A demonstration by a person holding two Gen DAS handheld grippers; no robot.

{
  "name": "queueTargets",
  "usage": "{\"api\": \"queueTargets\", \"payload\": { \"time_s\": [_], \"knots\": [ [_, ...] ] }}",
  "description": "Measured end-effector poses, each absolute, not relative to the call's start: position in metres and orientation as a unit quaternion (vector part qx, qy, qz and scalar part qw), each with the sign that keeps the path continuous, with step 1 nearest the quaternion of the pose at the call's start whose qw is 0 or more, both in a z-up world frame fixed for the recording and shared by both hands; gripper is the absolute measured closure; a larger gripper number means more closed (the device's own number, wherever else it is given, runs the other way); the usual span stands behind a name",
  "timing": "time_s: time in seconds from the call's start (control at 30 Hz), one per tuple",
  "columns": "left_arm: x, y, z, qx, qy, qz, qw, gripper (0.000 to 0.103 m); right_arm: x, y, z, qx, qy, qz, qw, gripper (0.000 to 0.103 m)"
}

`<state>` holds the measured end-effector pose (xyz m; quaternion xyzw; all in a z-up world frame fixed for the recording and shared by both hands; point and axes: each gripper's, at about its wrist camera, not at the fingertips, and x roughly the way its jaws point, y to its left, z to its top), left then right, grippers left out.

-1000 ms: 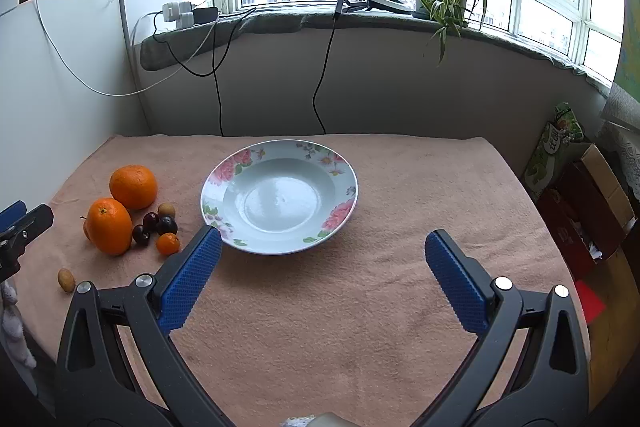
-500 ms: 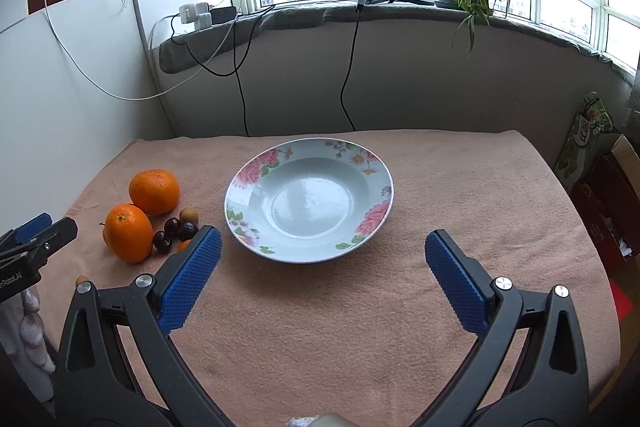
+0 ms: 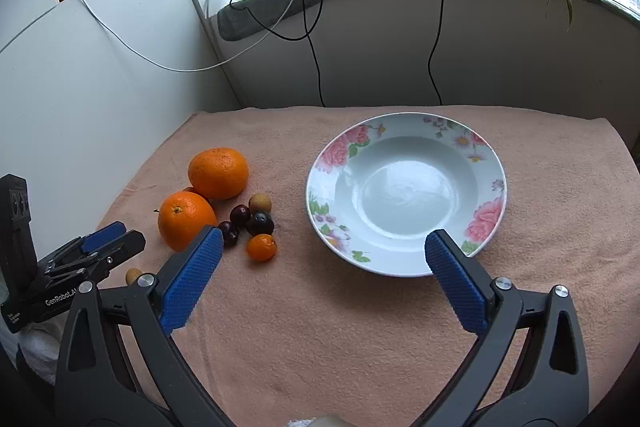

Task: Organize fruits
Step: 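Move the open right gripper toward the large orange in the fruit pile, then close the right gripper around the large orange and lift it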

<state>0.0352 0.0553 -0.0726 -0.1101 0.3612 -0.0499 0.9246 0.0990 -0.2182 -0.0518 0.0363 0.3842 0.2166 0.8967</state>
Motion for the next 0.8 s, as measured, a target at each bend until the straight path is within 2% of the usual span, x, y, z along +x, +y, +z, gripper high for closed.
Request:
{"api": "queueTargets", "payload": {
  "time_s": [0.4, 0.47, 0.57, 0.8],
  "knots": [
    [0.044, 0.062, -0.091, -0.164, 0.389, -0.081, 0.903, 0.028, 0.123, -0.138, -0.059, -0.007, 0.417, 0.317, 0.852, 0.005],
    [0.047, 0.063, -0.094, -0.174, 0.395, -0.087, 0.898, 0.029, 0.127, -0.126, -0.063, -0.013, 0.427, 0.333, 0.841, 0.012],
    [0.050, 0.066, -0.098, -0.187, 0.400, -0.090, 0.893, 0.034, 0.131, -0.110, -0.069, -0.022, 0.441, 0.355, 0.824, 0.012],
    [0.054, 0.068, -0.103, -0.191, 0.405, -0.091, 0.890, 0.039, 0.134, -0.080, -0.085, -0.041, 0.466, 0.388, 0.794, 0.013]
  ]
}}
